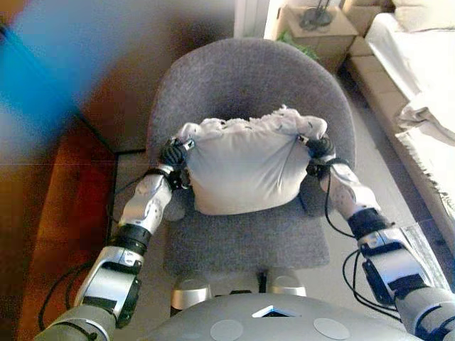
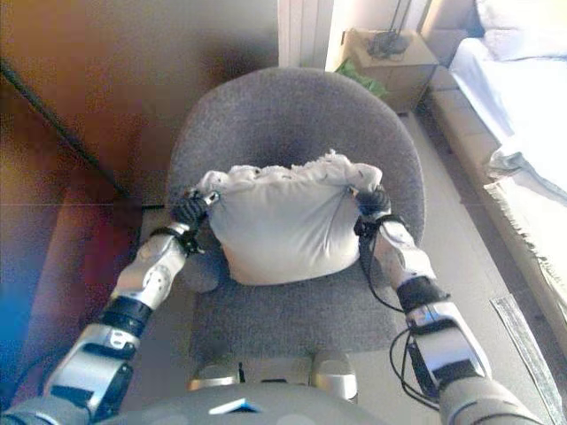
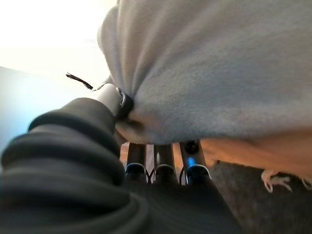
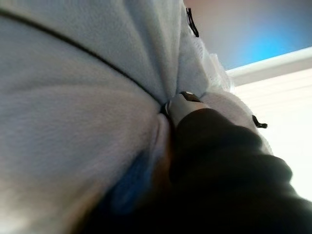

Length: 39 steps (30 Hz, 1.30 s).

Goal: Pick up the cushion and take it to the sofa

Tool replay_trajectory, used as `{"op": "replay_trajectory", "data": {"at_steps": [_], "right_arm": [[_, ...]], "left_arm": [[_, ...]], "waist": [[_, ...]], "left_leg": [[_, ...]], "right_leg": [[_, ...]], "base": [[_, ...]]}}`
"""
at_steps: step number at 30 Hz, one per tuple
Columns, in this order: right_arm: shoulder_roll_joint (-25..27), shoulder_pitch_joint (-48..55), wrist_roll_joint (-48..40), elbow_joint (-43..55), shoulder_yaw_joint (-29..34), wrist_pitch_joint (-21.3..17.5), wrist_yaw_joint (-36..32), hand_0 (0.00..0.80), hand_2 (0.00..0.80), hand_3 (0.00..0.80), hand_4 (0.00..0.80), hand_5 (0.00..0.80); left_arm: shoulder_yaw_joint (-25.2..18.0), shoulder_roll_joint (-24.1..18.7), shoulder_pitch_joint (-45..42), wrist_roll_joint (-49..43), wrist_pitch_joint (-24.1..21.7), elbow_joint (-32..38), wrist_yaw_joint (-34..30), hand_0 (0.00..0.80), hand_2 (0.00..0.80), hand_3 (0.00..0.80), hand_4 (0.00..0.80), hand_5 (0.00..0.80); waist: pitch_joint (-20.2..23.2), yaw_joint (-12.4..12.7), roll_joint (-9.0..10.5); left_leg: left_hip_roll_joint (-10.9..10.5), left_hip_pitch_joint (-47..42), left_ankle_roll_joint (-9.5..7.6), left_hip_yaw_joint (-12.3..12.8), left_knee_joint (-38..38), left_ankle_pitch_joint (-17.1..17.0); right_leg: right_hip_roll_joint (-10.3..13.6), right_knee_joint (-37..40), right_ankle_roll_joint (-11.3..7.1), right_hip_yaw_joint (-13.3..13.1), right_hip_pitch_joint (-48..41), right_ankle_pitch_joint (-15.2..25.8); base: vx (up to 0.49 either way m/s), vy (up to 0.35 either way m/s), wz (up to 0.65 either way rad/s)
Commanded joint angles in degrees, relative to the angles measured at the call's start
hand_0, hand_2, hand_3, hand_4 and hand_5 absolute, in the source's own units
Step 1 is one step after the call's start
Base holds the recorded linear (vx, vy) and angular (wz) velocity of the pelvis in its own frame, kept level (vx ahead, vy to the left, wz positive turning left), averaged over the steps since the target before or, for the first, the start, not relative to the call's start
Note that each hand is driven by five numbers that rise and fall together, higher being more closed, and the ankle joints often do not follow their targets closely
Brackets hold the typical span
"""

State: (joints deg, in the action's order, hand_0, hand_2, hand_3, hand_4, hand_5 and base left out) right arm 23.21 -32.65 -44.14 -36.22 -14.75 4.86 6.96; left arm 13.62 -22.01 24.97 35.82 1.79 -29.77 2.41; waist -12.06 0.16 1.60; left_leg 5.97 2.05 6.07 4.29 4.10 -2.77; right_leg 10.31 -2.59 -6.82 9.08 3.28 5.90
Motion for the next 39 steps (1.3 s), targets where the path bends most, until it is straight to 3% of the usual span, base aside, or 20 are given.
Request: {"op": "replay_trajectory", "data": {"at_steps": [1,7,15,25,29,33,39], "right_arm": [[0.21,-14.23,-2.91,0.38,-1.84,-6.83,-2.08,0.800,0.800,0.800,0.800,0.800],[0.98,-20.66,-1.69,-3.53,-3.98,-9.70,-2.35,0.800,0.800,0.800,0.800,0.800],[-0.63,-22.54,-0.29,-3.48,-6.05,-9.02,-0.64,0.800,0.800,0.800,0.800,0.800],[1.11,-32.72,1.17,-9.23,-6.74,-8.83,1.93,0.800,0.800,0.800,0.800,0.800],[2.40,-38.04,0.97,-12.86,-8.29,-8.37,1.41,0.800,0.800,0.800,0.800,0.800],[3.80,-42.10,2.68,-15.07,-10.58,-6.55,1.54,0.800,0.800,0.800,0.800,0.800],[4.98,-45.36,2.14,-18.47,-12.63,-5.24,0.50,0.800,0.800,0.800,0.800,0.800]], "left_arm": [[3.22,-0.42,12.36,3.66,-7.15,-1.59,0.16,0.800,0.800,0.800,0.800,0.800],[3.98,-0.94,19.04,4.74,-10.69,-5.26,2.05,0.800,0.800,0.800,0.800,0.800],[3.11,1.35,22.14,6.71,-10.22,-7.31,3.26,0.800,0.800,0.800,0.800,0.800],[6.07,0.00,34.29,6.51,-6.97,-12.96,7.80,0.800,0.800,0.800,0.800,0.800],[7.38,-1.04,40.20,11.30,-5.79,-15.83,8.54,0.800,0.800,0.800,0.800,0.800],[7.39,-0.60,43.05,19.66,-7.85,-16.37,9.76,0.800,0.800,0.800,0.800,0.800],[9.04,0.52,44.38,16.01,-8.11,-15.97,12.93,0.800,0.800,0.800,0.800,0.800]], "waist": [[-4.12,2.40,0.60],[-8.84,3.14,-0.08],[-11.66,2.96,-0.33],[-13.53,1.90,-1.63],[-13.09,1.50,-1.79],[-12.45,1.29,-1.89],[-12.26,1.65,-1.69]], "left_leg": [[-0.26,7.11,-0.58,-2.04,12.76,10.13],[-1.75,15.88,-0.73,-4.10,18.97,10.66],[-2.44,22.70,-1.47,-4.27,33.39,17.98],[-3.01,24.97,-1.13,-3.55,32.77,16.63],[-3.02,25.76,-0.89,-3.11,33.12,16.51],[-2.99,25.93,-0.62,-2.62,32.71,16.41],[-2.63,26.35,-0.44,-2.63,32.27,16.21]], "right_leg": [[6.09,-9.46,-5.13,-0.41,7.92,-3.00],[7.95,-15.35,-4.70,-1.07,15.54,-3.64],[9.66,-28.71,-3.65,-4.60,21.63,-8.87],[9.45,-29.38,-3.98,-5.62,24.11,-8.76],[9.53,-29.68,-4.13,-5.53,25.00,-8.82],[9.51,-29.09,-4.29,-5.24,25.05,-9.11],[9.16,-29.25,-4.38,-4.77,25.40,-9.68]], "base": [[-0.347,0.043,0.16],[-0.164,0.049,0.11],[0.035,0.063,0.03],[0.024,0.046,0.09],[0.020,0.029,0.03],[0.032,0.037,-0.02],[0.030,0.002,0.00]]}}
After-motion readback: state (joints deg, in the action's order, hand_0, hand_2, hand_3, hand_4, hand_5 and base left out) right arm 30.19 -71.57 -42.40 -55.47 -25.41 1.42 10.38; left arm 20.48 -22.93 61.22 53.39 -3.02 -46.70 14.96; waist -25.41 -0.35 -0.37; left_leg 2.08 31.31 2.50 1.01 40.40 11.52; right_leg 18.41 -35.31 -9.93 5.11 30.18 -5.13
